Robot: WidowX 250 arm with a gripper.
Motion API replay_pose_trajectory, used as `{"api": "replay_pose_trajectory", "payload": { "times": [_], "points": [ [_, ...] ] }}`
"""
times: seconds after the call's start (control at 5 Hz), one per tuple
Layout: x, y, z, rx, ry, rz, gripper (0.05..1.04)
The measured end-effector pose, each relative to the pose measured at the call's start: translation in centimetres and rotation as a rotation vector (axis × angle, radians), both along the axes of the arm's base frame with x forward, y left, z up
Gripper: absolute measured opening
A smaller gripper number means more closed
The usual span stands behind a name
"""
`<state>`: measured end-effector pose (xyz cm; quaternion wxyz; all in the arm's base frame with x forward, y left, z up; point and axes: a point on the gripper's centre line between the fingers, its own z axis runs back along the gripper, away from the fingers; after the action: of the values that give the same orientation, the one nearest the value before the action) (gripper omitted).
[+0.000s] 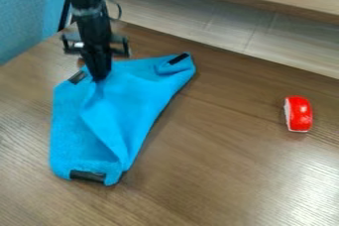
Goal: Folds the cloth from right to left
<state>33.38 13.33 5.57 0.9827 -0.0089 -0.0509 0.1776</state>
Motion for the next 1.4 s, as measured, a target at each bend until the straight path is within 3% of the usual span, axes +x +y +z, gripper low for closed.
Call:
{"api": "replay_pose_trajectory", "payload": {
  "times": [0.2, 0.4, 0.6, 0.8, 1.0, 1.2, 1.4],
  "points": [
    [1.3, 0.1, -3.0, -0.039, 0.031, -0.031, 0.059],
    [2.3, 0.2, -3.3, -0.042, 0.027, -0.048, 0.076],
    [2.0, -0.2, -3.5, -0.046, 0.029, -0.065, 0.231],
    [1.9, -1.8, -3.0, -0.030, -0.013, -0.064, 0.465],
    [1.7, -3.4, -1.1, -0.016, -0.024, -0.057, 0.763],
    [1.6, -4.1, 2.1, 0.011, -0.080, -0.033, 0.992],
    [1.4, -4.2, 3.4, 0.013, -0.109, -0.008, 1.003]
  ]
}}
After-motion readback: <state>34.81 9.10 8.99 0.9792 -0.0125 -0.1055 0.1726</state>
